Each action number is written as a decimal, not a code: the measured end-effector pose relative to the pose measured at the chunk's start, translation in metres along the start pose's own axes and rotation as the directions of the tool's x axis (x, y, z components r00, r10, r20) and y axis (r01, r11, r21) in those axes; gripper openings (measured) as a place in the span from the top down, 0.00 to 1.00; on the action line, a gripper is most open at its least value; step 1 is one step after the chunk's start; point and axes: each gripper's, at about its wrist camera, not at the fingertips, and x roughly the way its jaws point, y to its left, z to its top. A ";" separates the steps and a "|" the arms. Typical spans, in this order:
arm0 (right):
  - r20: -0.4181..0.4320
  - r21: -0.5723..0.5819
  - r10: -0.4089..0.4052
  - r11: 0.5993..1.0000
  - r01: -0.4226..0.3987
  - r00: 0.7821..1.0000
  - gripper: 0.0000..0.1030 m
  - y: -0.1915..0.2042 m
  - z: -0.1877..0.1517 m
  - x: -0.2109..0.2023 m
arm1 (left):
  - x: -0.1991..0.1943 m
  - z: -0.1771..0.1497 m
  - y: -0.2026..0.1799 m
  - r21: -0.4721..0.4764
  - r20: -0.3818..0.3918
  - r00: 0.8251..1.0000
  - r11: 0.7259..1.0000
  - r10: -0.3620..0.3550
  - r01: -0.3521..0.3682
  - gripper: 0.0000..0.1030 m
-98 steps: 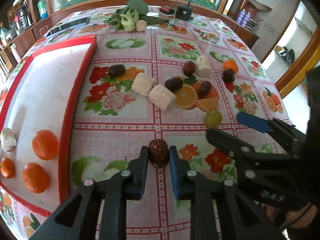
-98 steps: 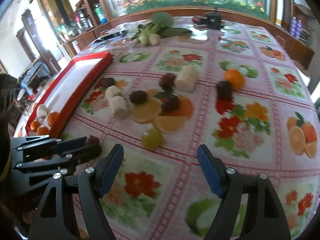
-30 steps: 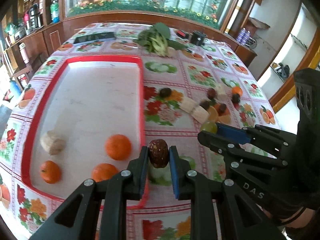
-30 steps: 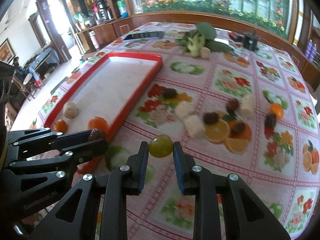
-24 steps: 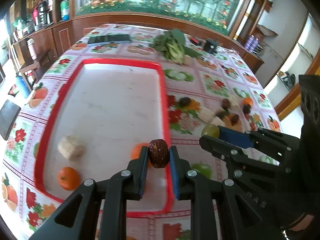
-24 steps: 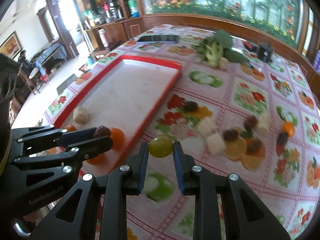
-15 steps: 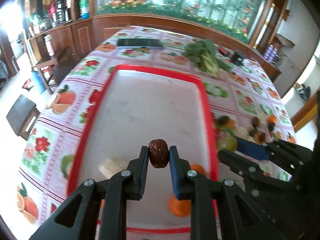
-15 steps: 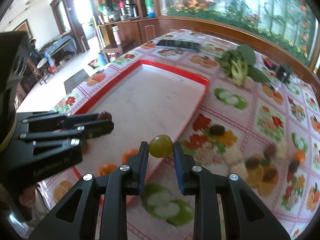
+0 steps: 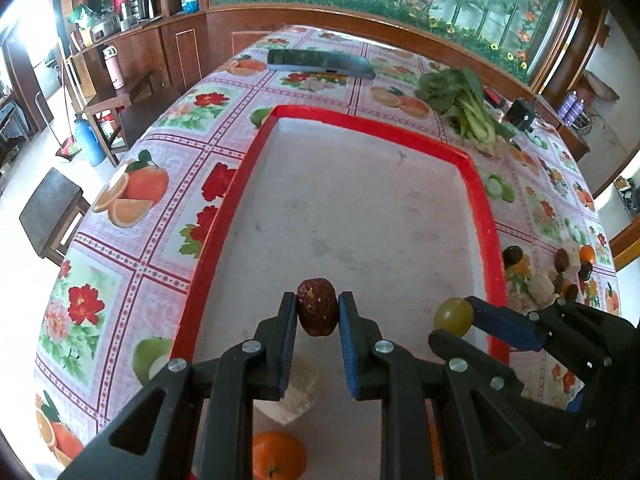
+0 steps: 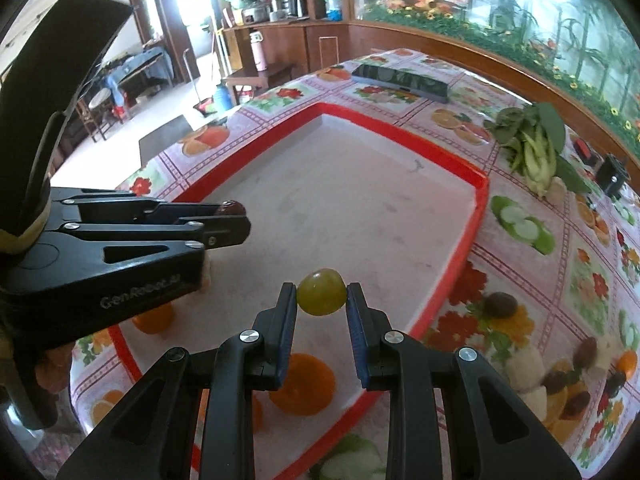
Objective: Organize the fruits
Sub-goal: 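Lower the date and grape into the tray and open both grippers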
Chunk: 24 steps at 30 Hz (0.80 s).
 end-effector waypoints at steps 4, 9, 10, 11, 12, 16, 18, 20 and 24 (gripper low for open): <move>-0.018 -0.014 0.006 1.000 -0.007 1.000 0.76 0.003 0.001 0.008 | 0.007 0.002 0.000 -0.001 -0.012 1.000 1.000 0.000 0.000 0.77; -0.033 -0.023 0.014 1.000 -0.015 0.999 0.76 0.005 0.000 0.013 | 0.014 0.002 -0.003 0.007 -0.026 1.000 1.000 0.000 0.000 0.77; -0.037 -0.023 0.015 1.000 -0.016 0.999 0.76 0.005 -0.001 0.014 | 0.015 0.002 -0.003 0.008 -0.029 1.000 1.000 0.002 -0.001 0.77; -0.040 -0.022 0.015 1.000 -0.016 0.999 0.76 0.004 -0.001 0.015 | 0.016 0.001 -0.004 0.011 -0.032 0.999 1.000 0.002 -0.001 0.77; -0.042 -0.019 0.016 1.000 -0.017 0.999 0.76 0.004 -0.001 0.016 | 0.017 0.001 -0.005 0.013 -0.035 0.999 1.000 0.002 -0.001 0.77; -0.054 -0.002 0.019 1.000 -0.019 0.998 0.76 0.000 -0.001 0.019 | 0.019 0.000 -0.006 0.017 -0.037 0.999 1.000 0.010 -0.010 0.77; -0.061 0.005 0.020 1.000 -0.020 0.998 0.76 -0.002 -0.001 0.020 | 0.019 0.000 -0.007 0.019 -0.036 0.999 1.000 0.013 -0.013 0.77; -0.064 0.016 0.024 1.000 -0.023 0.998 0.75 -0.004 -0.002 0.021 | 0.020 0.000 -0.007 0.021 -0.038 0.999 1.000 0.016 -0.015 0.77; -0.070 0.020 0.015 1.000 -0.013 0.997 0.69 -0.004 -0.004 0.021 | 0.019 -0.001 -0.008 0.019 -0.042 0.999 1.000 0.015 -0.014 0.75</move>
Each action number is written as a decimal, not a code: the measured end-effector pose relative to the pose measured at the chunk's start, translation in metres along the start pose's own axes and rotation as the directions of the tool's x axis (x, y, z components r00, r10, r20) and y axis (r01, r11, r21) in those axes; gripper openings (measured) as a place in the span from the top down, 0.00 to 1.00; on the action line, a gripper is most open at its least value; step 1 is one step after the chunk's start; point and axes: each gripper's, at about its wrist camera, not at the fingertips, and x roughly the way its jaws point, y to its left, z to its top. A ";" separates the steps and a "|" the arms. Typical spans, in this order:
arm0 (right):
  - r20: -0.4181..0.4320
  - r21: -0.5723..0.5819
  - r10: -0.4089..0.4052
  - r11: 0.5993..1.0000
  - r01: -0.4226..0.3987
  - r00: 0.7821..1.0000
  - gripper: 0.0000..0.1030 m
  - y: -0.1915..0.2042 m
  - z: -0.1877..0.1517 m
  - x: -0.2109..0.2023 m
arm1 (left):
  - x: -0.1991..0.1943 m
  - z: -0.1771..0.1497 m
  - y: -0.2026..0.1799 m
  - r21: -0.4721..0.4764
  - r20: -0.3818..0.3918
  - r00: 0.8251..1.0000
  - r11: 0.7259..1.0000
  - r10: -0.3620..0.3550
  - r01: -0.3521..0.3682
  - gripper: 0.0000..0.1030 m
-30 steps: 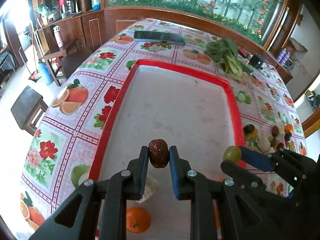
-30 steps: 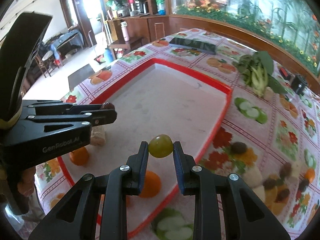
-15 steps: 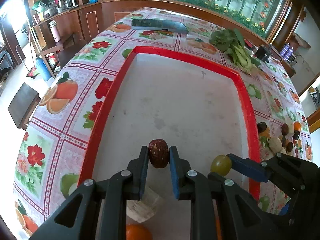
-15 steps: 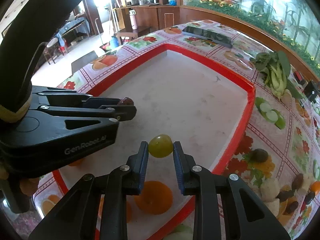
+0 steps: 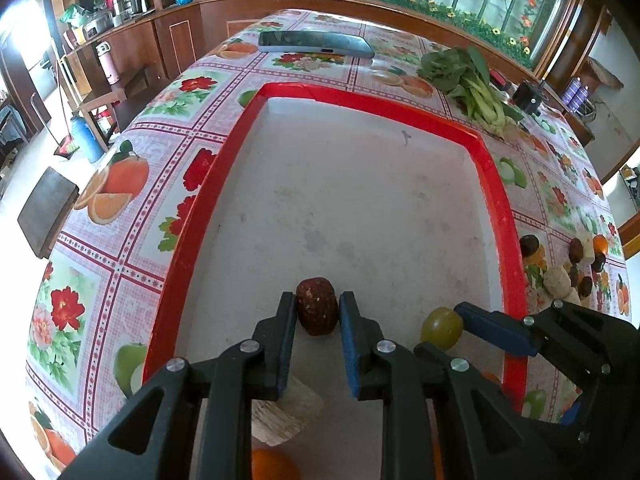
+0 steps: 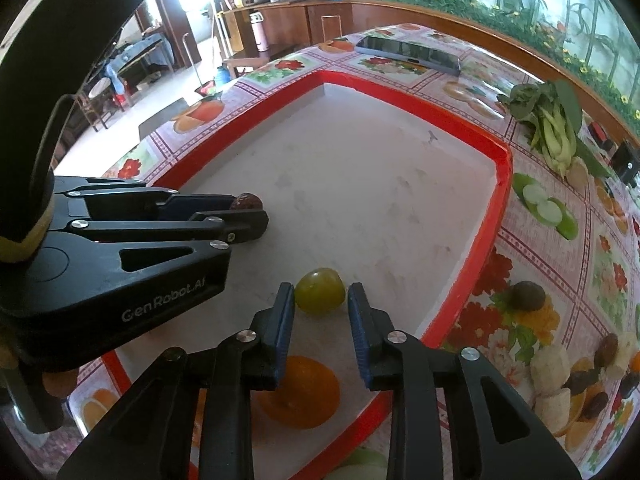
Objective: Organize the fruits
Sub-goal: 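Lower the date and grape into the tray and open both grippers, then move both open grippers back over the fruit on the cloth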
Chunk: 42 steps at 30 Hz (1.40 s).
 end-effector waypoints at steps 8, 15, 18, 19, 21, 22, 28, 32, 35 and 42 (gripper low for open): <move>0.004 0.030 0.007 1.000 -0.007 1.000 0.69 -0.004 -0.002 -0.006 | -0.005 -0.003 -0.002 0.000 0.005 1.000 1.000 0.012 -0.012 0.62; 0.017 0.046 0.014 0.999 -0.015 1.000 0.68 -0.001 -0.005 -0.018 | -0.015 -0.008 -0.004 -0.008 0.014 1.000 1.000 0.016 -0.016 0.54; 0.024 0.058 0.021 0.998 -0.023 0.999 0.67 0.000 -0.007 -0.025 | -0.020 -0.012 -0.007 -0.007 0.018 1.000 1.000 0.017 -0.017 0.53; 0.027 0.064 0.025 0.998 -0.027 0.999 0.67 0.000 -0.008 -0.028 | -0.022 -0.013 -0.008 -0.005 0.020 1.000 1.000 0.017 -0.017 0.52; 0.031 0.071 0.026 0.997 -0.028 0.999 0.66 -0.001 -0.009 -0.033 | -0.025 -0.016 -0.011 -0.002 0.023 1.000 1.000 0.018 -0.018 0.51; 0.032 0.077 0.025 0.997 -0.027 0.999 0.66 -0.002 -0.011 -0.036 | -0.027 -0.017 -0.012 -0.002 0.026 1.000 1.000 0.017 -0.017 0.50; 0.038 0.115 0.025 0.993 -0.029 0.999 0.62 -0.010 -0.021 -0.050 | -0.037 -0.025 -0.021 -0.001 0.036 0.999 1.000 0.010 -0.010 0.46; 0.042 0.126 0.008 0.992 -0.013 0.999 0.59 -0.016 -0.031 -0.060 | -0.043 -0.030 -0.030 -0.002 0.040 0.999 1.000 -0.002 0.002 0.44; 0.042 0.137 -0.010 0.991 0.004 0.999 0.52 -0.022 -0.041 -0.066 | -0.047 -0.033 -0.038 0.000 0.046 0.999 1.000 -0.011 0.011 0.42; 0.050 0.196 -0.044 0.980 0.033 0.998 0.33 -0.043 -0.063 -0.083 | -0.055 -0.040 -0.064 0.018 0.050 0.998 0.999 -0.027 0.027 0.37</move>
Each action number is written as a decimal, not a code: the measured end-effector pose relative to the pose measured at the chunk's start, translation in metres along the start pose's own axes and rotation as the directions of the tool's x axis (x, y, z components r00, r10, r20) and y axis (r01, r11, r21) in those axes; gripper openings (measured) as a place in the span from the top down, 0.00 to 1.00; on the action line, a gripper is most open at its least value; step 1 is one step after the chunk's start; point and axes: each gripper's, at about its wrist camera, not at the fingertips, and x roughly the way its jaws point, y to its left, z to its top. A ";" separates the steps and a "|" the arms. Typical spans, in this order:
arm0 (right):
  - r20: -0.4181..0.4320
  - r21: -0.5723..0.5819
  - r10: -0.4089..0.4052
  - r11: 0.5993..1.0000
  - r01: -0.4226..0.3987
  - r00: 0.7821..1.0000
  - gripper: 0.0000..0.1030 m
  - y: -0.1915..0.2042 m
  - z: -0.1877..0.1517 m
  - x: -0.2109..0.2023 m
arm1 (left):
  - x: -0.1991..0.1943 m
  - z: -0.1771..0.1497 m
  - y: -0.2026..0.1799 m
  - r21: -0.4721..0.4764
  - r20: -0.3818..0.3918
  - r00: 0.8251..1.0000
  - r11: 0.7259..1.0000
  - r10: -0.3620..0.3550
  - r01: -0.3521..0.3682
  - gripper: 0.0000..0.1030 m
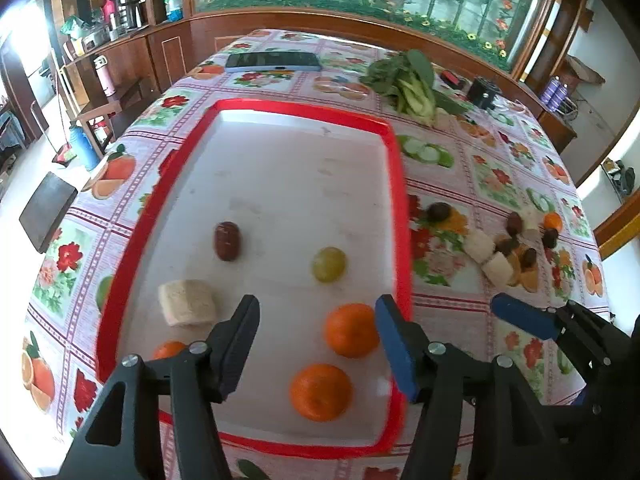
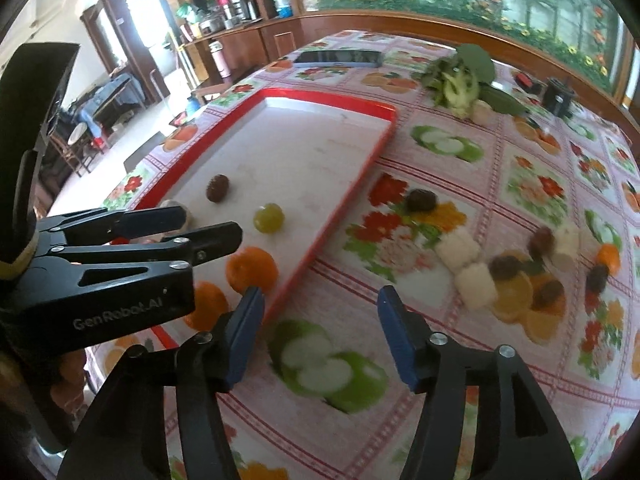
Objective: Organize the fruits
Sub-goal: 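Move both open grippers back over the fruit on the cloth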
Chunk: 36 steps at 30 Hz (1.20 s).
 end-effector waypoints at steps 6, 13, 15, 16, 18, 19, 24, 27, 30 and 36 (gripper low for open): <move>0.018 0.074 -0.041 0.997 0.039 0.999 0.26 -0.031 -0.016 -0.014 | -0.008 -0.007 -0.031 0.041 0.011 1.000 0.999 -0.010 0.010 0.30; 0.019 0.158 -0.111 0.982 0.106 0.994 0.20 -0.067 -0.040 -0.031 | -0.010 -0.013 -0.069 0.079 -0.006 0.999 0.996 -0.045 0.045 0.26; 0.021 0.186 -0.131 0.974 0.125 0.991 0.18 -0.079 -0.046 -0.037 | -0.009 -0.015 -0.080 0.089 -0.012 0.998 0.994 -0.057 0.058 0.25; 0.021 0.203 -0.139 0.970 0.132 0.990 0.18 -0.087 -0.049 -0.040 | -0.009 -0.017 -0.086 0.094 -0.014 0.998 0.994 -0.062 0.063 0.24; 0.023 0.239 -0.149 0.961 0.140 0.989 0.18 -0.102 -0.057 -0.046 | -0.008 -0.020 -0.099 0.109 -0.029 0.997 0.992 -0.067 0.069 0.23; 0.023 0.250 -0.152 0.958 0.141 0.988 0.18 -0.107 -0.059 -0.048 | -0.007 -0.021 -0.104 0.114 -0.035 0.997 0.991 -0.068 0.072 0.22; 0.015 0.309 -0.181 0.936 0.167 0.983 0.17 -0.135 -0.077 -0.058 | -0.002 -0.032 -0.130 0.148 -0.058 0.997 0.987 -0.053 0.061 0.22; 0.016 0.338 -0.190 0.925 0.174 0.982 0.17 -0.150 -0.086 -0.064 | 0.002 -0.039 -0.147 0.195 -0.071 0.997 0.979 -0.041 0.054 0.22; 0.014 0.357 -0.202 0.916 0.184 0.979 0.17 -0.162 -0.093 -0.068 | 0.005 -0.043 -0.159 0.219 -0.082 0.996 0.974 -0.040 0.057 0.22; 0.016 0.391 -0.225 0.898 0.201 0.974 0.17 -0.191 -0.105 -0.077 | 0.008 -0.045 -0.168 0.204 -0.075 0.995 0.976 -0.064 0.078 0.21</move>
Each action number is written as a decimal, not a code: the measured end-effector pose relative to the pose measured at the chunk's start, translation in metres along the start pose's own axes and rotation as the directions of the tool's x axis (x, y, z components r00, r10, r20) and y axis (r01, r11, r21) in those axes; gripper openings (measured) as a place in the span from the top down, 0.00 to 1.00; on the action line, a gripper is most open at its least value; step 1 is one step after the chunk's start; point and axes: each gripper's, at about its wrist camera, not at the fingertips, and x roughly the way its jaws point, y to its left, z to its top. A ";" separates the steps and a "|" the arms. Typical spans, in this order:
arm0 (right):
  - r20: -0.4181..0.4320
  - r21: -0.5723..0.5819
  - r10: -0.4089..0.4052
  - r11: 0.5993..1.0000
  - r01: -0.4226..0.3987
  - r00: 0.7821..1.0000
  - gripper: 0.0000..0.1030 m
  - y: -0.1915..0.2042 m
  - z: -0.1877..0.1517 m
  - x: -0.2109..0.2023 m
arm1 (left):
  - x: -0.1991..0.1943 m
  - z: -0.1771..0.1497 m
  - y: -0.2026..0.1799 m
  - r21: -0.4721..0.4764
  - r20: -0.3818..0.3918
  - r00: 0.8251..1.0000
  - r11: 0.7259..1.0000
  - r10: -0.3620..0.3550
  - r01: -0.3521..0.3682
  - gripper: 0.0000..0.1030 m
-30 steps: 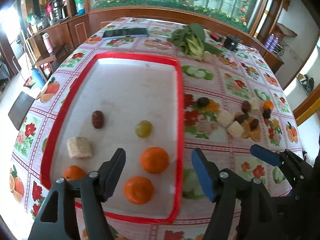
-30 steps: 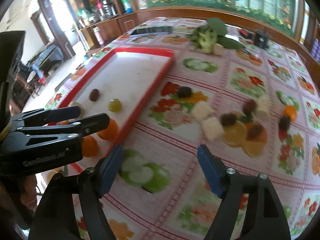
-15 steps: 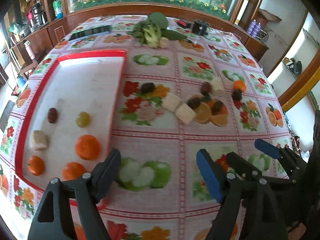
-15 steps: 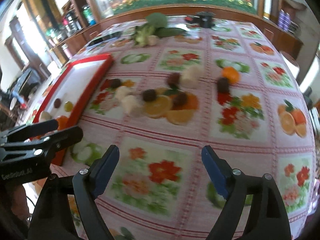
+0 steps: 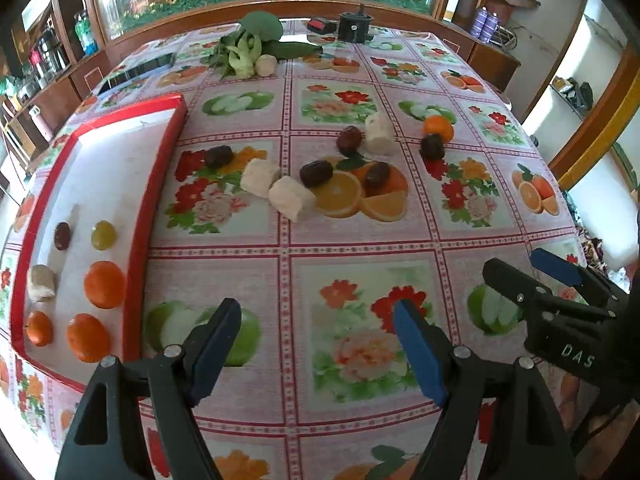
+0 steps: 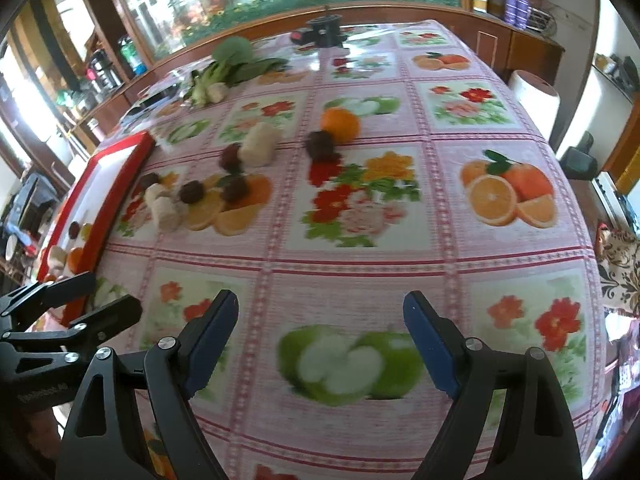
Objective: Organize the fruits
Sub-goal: 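Move both open grippers back over the fruit on the cloth, then grasp a dark date with the right gripper while the left gripper grasps a white banana chunk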
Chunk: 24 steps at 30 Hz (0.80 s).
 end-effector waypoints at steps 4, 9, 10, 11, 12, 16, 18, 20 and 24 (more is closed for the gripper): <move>0.010 0.001 -0.015 1.000 0.015 1.000 0.17 -0.014 0.006 -0.001 | 0.007 0.006 0.004 -0.025 0.002 1.000 1.000 0.010 -0.010 0.21; 0.034 -0.027 -0.011 1.000 0.012 0.999 0.17 -0.026 0.027 0.005 | 0.014 0.018 0.013 -0.067 0.026 0.999 0.997 0.036 -0.034 0.19; 0.041 -0.032 0.000 0.999 0.001 0.999 0.17 -0.026 0.034 0.007 | 0.015 0.021 0.015 -0.077 0.028 0.999 0.996 0.042 -0.039 0.18; 0.049 -0.044 0.015 0.999 -0.013 0.999 0.17 -0.026 0.042 0.010 | 0.017 0.025 0.017 -0.089 0.029 0.999 0.996 0.035 -0.032 0.18; 0.055 -0.057 0.025 0.998 -0.022 0.998 0.17 -0.025 0.047 0.013 | 0.019 0.027 0.018 -0.096 0.029 0.999 0.995 0.023 -0.020 0.18; 0.063 -0.127 0.072 0.990 -0.064 0.995 0.17 -0.013 0.070 0.032 | 0.027 0.034 0.017 -0.102 0.017 0.999 0.994 0.045 -0.043 0.18; 0.055 -0.148 0.104 0.984 -0.095 0.993 0.17 -0.008 0.076 0.042 | 0.029 0.034 0.014 -0.085 0.014 0.998 0.994 0.063 -0.061 0.18; 0.035 -0.156 0.136 0.979 -0.129 0.990 0.19 -0.004 0.081 0.055 | 0.031 0.033 0.012 -0.076 0.006 0.998 0.995 0.063 -0.063 0.18; 0.001 -0.123 0.189 0.975 -0.187 0.982 0.44 -0.007 0.090 0.073 | 0.033 0.033 0.013 -0.079 0.004 0.999 0.995 0.053 -0.053 0.18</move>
